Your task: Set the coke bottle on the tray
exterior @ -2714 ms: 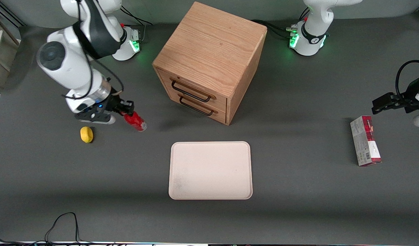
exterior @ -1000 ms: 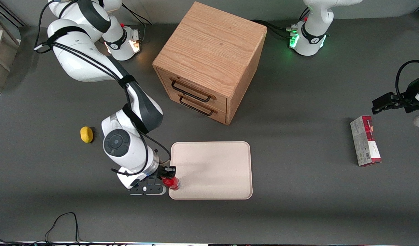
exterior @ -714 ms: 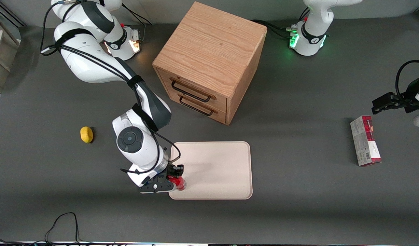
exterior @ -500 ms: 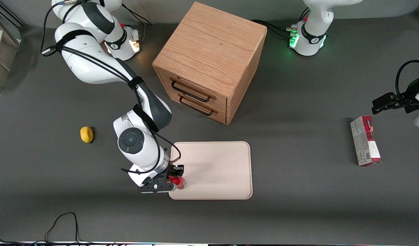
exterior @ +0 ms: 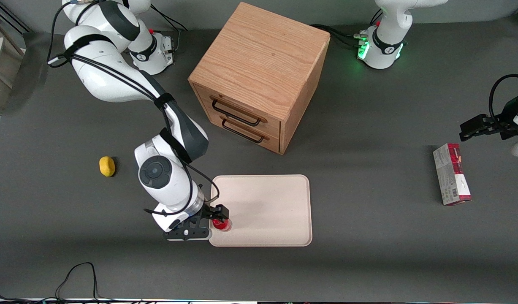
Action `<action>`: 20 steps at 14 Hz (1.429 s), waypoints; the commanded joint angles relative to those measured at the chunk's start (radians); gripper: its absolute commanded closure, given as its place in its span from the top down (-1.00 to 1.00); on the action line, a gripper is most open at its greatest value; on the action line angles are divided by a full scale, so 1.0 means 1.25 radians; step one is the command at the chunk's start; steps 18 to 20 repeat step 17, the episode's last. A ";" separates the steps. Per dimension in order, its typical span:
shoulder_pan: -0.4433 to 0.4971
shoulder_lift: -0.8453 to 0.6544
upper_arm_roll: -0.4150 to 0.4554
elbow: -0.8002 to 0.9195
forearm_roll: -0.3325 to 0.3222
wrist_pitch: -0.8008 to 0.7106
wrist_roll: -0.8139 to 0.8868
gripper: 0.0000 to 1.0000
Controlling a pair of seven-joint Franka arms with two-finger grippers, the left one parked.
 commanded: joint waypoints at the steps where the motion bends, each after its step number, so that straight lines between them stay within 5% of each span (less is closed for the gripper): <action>1: -0.014 -0.157 -0.031 -0.128 0.008 -0.082 0.012 1.00; 4: -0.008 -0.359 -0.206 -0.253 0.260 -0.170 -0.140 1.00; 5: -0.007 -0.426 -0.255 -0.313 0.303 -0.191 -0.202 1.00; 9: 0.048 -0.678 -0.398 -0.561 0.317 -0.217 -0.247 1.00; 12: 0.048 -0.799 -0.428 -0.641 0.316 -0.262 -0.271 1.00; 20: 0.042 -0.851 -0.443 -0.673 0.317 -0.278 -0.275 1.00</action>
